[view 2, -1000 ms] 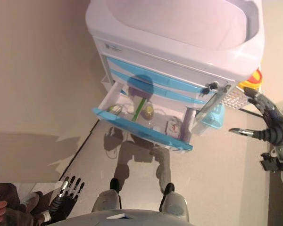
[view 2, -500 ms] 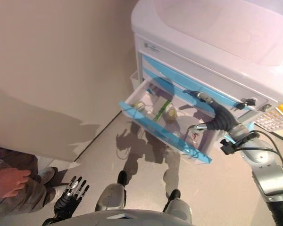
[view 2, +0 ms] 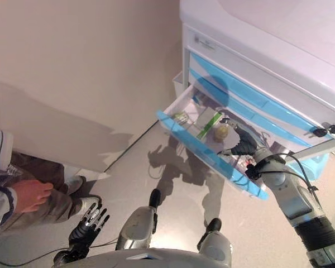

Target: Open the drawer and pick up the medicine

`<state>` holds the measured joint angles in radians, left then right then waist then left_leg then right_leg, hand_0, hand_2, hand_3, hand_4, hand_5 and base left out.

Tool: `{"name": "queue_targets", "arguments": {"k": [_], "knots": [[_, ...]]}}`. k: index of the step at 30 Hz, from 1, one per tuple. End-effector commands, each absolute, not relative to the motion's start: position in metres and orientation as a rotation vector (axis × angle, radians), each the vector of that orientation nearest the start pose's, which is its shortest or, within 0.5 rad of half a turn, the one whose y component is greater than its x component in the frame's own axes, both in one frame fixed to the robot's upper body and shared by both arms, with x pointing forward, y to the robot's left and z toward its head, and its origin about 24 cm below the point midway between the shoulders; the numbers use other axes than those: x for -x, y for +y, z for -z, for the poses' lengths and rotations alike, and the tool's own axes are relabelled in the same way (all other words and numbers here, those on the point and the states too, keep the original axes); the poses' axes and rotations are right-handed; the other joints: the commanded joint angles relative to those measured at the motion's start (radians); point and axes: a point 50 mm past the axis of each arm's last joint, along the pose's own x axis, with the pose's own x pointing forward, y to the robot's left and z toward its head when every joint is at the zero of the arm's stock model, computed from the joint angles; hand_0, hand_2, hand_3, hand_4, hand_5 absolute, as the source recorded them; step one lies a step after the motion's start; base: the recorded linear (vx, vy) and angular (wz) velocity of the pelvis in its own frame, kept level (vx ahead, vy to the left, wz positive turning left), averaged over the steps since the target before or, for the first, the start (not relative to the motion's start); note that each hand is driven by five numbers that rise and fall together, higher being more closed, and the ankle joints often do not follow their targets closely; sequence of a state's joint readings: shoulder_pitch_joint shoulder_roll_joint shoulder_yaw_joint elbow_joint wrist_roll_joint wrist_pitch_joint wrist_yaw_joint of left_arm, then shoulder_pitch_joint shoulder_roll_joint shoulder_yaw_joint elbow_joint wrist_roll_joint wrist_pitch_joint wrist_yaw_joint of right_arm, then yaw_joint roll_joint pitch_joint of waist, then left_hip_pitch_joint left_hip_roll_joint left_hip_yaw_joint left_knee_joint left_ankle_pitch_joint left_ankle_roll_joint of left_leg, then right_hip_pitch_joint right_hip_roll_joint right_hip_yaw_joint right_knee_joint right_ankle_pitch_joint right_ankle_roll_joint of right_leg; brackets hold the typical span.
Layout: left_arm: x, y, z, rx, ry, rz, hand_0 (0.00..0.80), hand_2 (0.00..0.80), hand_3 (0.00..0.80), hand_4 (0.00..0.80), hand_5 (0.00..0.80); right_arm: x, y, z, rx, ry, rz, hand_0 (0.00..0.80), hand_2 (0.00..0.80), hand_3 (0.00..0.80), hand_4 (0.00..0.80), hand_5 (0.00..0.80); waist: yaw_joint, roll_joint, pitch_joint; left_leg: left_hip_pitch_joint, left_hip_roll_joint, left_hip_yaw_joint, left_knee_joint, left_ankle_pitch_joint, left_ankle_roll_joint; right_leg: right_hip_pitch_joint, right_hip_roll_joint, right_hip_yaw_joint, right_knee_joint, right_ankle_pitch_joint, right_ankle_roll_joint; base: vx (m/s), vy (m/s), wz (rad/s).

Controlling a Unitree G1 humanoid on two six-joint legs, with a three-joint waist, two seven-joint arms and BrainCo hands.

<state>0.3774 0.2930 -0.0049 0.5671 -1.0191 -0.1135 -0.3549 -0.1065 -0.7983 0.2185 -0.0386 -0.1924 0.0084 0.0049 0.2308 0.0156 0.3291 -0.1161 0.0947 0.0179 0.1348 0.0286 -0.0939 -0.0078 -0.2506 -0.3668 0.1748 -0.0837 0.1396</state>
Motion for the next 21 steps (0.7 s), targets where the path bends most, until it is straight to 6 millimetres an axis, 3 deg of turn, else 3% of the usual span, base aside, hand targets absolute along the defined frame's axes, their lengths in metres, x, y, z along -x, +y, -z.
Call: {"name": "queue_targets", "arguments": {"k": [1, 13, 21], "knots": [[-0.097, 0.259, 0.094, 0.642, 0.509, -0.231, 0.000, 0.000, 0.000, 0.000, 0.000, -0.283, -0.230, -0.120, 1.090, -0.195, -0.093, 0.000, 0.000, 0.000, 0.000, 0.000, 0.020, -0.005, 0.006, -0.008, 0.021, -0.026, 0.072, -0.036, 0.012, -0.021, -0.054, 0.008, -0.014, 0.107, 0.029, 0.000, 0.000, 0.00], [-0.099, 0.258, 0.094, 0.640, 0.527, -0.220, 0.000, 0.000, 0.000, 0.000, 0.000, -0.310, -0.254, -0.119, 1.214, -0.126, 0.123, 0.000, 0.000, 0.000, 0.000, 0.000, 0.038, 0.022, 0.033, -0.029, 0.010, -0.047, 0.075, -0.033, 0.017, -0.044, -0.065, -0.002, 0.000, 0.108, 0.024, -0.012, -0.008, 0.03], [-0.102, 0.257, 0.093, 0.652, 0.519, -0.214, 0.000, 0.000, 0.000, 0.000, 0.000, -0.321, -0.263, -0.111, 1.185, -0.029, 0.136, 0.000, 0.000, 0.000, 0.000, 0.000, 0.048, 0.034, 0.045, -0.043, 0.002, -0.057, 0.078, -0.031, 0.020, -0.062, -0.072, -0.008, 0.012, 0.107, 0.017, -0.012, -0.001, 0.03]]}}
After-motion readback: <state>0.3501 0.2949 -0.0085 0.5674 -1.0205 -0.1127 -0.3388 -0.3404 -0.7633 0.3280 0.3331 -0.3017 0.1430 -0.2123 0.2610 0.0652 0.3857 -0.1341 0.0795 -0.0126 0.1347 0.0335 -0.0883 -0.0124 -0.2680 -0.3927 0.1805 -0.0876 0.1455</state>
